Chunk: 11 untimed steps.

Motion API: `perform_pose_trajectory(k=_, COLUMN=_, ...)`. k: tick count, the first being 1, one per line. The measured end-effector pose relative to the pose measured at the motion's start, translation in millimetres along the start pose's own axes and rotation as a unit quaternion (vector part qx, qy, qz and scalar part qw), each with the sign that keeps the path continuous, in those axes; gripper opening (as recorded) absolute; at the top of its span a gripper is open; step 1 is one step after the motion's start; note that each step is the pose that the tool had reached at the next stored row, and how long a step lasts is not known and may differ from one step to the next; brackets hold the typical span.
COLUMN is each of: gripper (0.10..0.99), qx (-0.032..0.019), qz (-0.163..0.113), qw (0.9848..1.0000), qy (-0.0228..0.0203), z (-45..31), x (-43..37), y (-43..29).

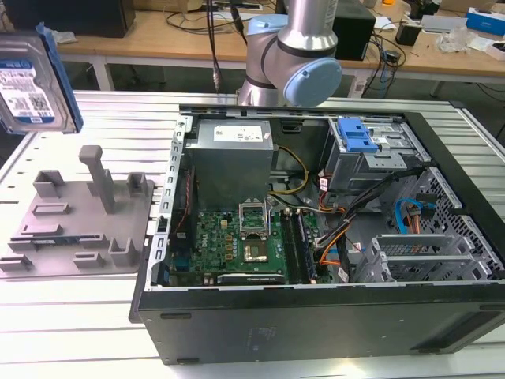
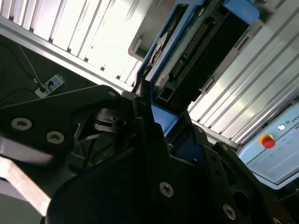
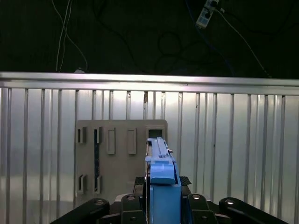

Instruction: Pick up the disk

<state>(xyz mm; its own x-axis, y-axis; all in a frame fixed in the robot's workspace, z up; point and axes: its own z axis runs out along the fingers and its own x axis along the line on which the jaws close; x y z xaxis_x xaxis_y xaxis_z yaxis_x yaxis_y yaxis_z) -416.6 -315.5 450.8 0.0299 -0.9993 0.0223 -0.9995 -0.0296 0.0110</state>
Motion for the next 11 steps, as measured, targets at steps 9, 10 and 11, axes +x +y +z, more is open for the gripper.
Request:
perform_pose_trajectory(k=9, gripper=0.369, qx=0.0001, qz=0.0, qw=1.0, qy=-0.0024, z=-40.2, x=1.7, y=0.5)
perform_pose_trajectory(k=10, gripper=0.369, qx=0.0001, qz=0.0, qw=1.0, qy=-0.0024, z=-40.2, x=1.7, y=0.5)
perform_pose_trajectory(k=11, gripper=0.369, qx=0.0001, qz=0.0, qw=1.0, qy=-0.0023, z=-40.3, x=1.7, y=0.5)
